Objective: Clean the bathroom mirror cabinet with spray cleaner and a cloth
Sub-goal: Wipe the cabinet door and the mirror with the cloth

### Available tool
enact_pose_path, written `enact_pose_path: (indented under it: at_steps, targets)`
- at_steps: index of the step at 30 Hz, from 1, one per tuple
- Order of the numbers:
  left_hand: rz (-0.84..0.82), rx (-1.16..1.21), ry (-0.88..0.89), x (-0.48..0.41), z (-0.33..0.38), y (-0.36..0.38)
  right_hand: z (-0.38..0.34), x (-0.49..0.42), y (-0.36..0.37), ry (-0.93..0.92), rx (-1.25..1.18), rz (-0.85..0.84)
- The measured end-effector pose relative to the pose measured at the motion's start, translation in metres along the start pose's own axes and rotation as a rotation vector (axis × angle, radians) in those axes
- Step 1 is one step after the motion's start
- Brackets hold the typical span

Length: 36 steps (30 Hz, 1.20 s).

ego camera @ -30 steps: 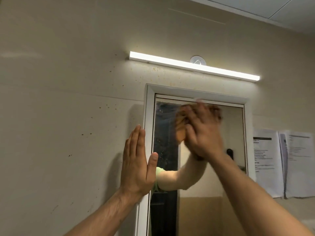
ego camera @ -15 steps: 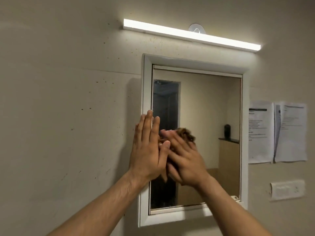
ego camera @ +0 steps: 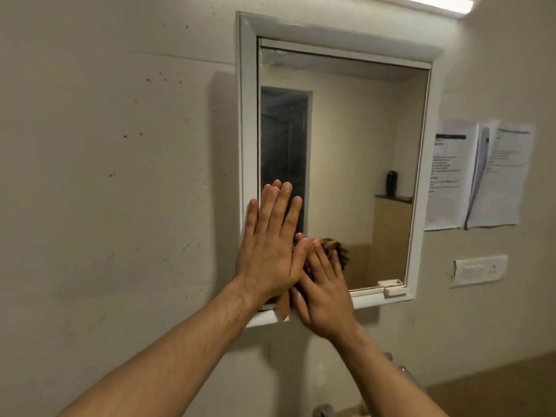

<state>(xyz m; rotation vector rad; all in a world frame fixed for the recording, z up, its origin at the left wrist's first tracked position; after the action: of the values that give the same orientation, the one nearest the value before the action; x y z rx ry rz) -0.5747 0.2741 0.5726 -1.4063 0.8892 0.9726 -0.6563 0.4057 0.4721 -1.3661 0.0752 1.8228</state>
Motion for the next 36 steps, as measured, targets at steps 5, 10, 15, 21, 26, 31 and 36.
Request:
enact_pose_path:
  at_steps: [5,10,15,21,26,31,36]
  targets:
    - [0.008,-0.017,0.009,0.006,-0.006,0.006,0.063,0.017,-0.024,1.029,0.022,0.238]
    - [0.019,-0.050,0.051,0.011,-0.010,0.010,0.047,-0.010,-0.023,1.327,-0.091,0.313]
    - [0.017,0.096,0.048,0.011,-0.008,0.007,-0.050,-0.020,0.003,0.704,-0.138,0.157]
    - [0.007,0.139,0.054,0.011,-0.009,0.003,-0.048,-0.020,0.006,0.368,-0.100,0.112]
    - [0.008,0.198,0.049,0.012,-0.010,0.004,-0.071,-0.032,0.023,0.451,-0.271,0.142]
    - [0.012,0.179,0.078,0.015,-0.016,0.005,-0.047,0.005,0.020,-0.114,-0.099,-0.045]
    - [0.010,0.144,0.068,0.014,-0.016,0.008,-0.034,0.000,0.009,-0.011,-0.072,-0.027]
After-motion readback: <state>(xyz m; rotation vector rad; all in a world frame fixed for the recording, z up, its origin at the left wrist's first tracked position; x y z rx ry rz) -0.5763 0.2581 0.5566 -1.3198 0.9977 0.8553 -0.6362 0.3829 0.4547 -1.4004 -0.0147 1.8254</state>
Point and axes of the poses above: each hand's wrist, its own x-axis away from the middle knuckle, its own y-axis out of the palm, z = x × y, the point moved 1 cm from there along -x, towards the middle knuckle, and after that the axes turned 14 degrees about -y, right-handed, at the moved point
